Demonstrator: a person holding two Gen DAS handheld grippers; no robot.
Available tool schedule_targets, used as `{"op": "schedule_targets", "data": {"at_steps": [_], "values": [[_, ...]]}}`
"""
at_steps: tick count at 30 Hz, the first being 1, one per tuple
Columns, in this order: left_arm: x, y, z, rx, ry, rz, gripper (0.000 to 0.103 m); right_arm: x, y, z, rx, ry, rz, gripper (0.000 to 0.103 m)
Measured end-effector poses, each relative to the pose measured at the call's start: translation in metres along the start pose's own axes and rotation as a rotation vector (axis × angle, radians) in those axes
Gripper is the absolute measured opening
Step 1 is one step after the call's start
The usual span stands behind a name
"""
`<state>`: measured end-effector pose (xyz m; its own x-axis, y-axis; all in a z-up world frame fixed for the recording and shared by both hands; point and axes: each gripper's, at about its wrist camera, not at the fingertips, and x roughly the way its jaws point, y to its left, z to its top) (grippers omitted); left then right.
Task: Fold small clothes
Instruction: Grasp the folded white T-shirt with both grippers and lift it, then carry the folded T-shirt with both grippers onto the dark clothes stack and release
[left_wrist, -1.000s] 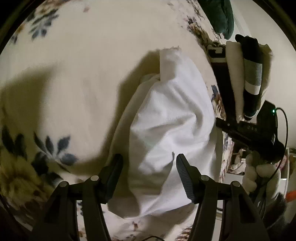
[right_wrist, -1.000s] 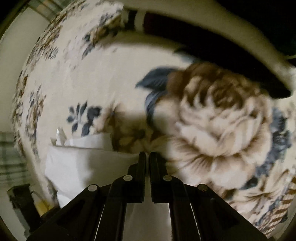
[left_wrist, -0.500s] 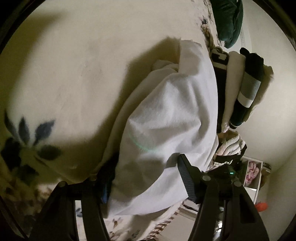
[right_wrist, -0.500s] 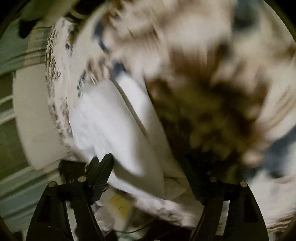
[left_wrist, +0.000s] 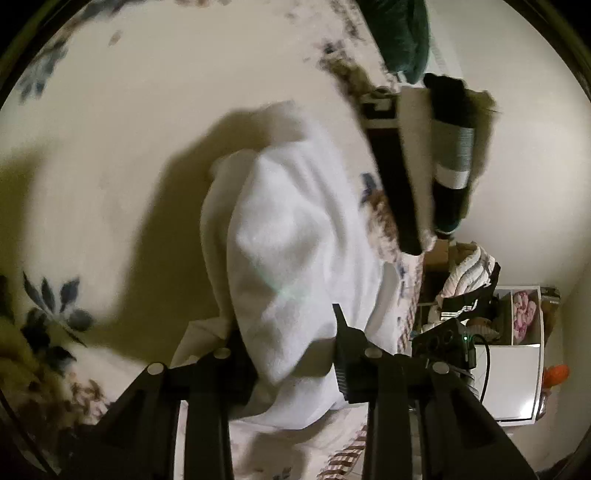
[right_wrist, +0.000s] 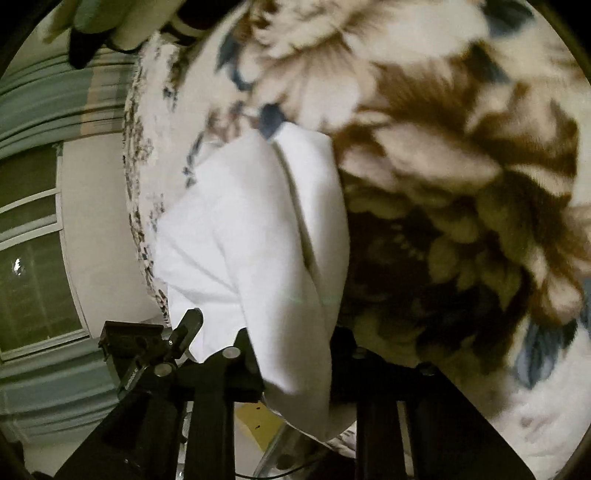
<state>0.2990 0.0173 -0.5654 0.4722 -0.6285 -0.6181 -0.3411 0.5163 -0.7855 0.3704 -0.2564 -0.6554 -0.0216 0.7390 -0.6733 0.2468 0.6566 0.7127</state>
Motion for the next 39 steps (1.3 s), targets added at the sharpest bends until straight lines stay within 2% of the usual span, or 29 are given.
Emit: {"op": "schedule_targets", "data": {"at_steps": [7, 12, 16, 20, 23, 26, 28, 30, 32, 34, 36, 39], "values": [[-0.034, -0.062, 0.022, 0.083, -0.045, -0.018, 0.024, -0.046, 0.048, 0.002, -0.043, -0.052, 0.06, 0.019], [-0.052, -0.138, 0.057, 0.169, -0.046, -0.07, 0.024, -0.11, 0.1, 0.014, -0.086, -0.125, 0.104, 0.018], [-0.064, -0.227, 0.096, 0.28, -0.076, -0.134, 0.024, -0.175, 0.138, 0.029, -0.138, -0.213, 0.132, 0.018], [-0.067, -0.332, 0.141, 0.419, -0.102, -0.215, 0.024, -0.245, 0.193, 0.061, -0.203, -0.335, 0.168, 0.018], [-0.063, -0.413, 0.178, 0.548, -0.145, -0.244, 0.024, -0.298, 0.235, 0.094, -0.248, -0.439, 0.213, 0.018], [-0.037, -0.463, 0.213, 0.638, -0.163, -0.22, 0.024, -0.345, 0.267, 0.136, -0.29, -0.55, 0.254, 0.018], [-0.003, -0.472, 0.233, 0.668, -0.143, -0.166, 0.024, -0.355, 0.271, 0.168, -0.273, -0.585, 0.261, 0.018], [0.038, -0.46, 0.245, 0.676, -0.109, -0.083, 0.024, -0.352, 0.259, 0.205, -0.228, -0.601, 0.241, 0.018], [0.092, -0.428, 0.259, 0.652, -0.039, 0.044, 0.024, -0.336, 0.238, 0.233, -0.181, -0.58, 0.204, 0.018], [0.135, -0.395, 0.261, 0.621, 0.039, 0.145, 0.024, -0.301, 0.204, 0.267, -0.108, -0.533, 0.116, 0.018], [0.155, -0.376, 0.258, 0.627, 0.069, 0.197, 0.024, -0.273, 0.176, 0.287, -0.051, -0.493, 0.047, 0.018], [0.158, -0.381, 0.251, 0.649, 0.069, 0.217, 0.027, -0.254, 0.156, 0.302, -0.016, -0.471, -0.003, 0.023]]}}
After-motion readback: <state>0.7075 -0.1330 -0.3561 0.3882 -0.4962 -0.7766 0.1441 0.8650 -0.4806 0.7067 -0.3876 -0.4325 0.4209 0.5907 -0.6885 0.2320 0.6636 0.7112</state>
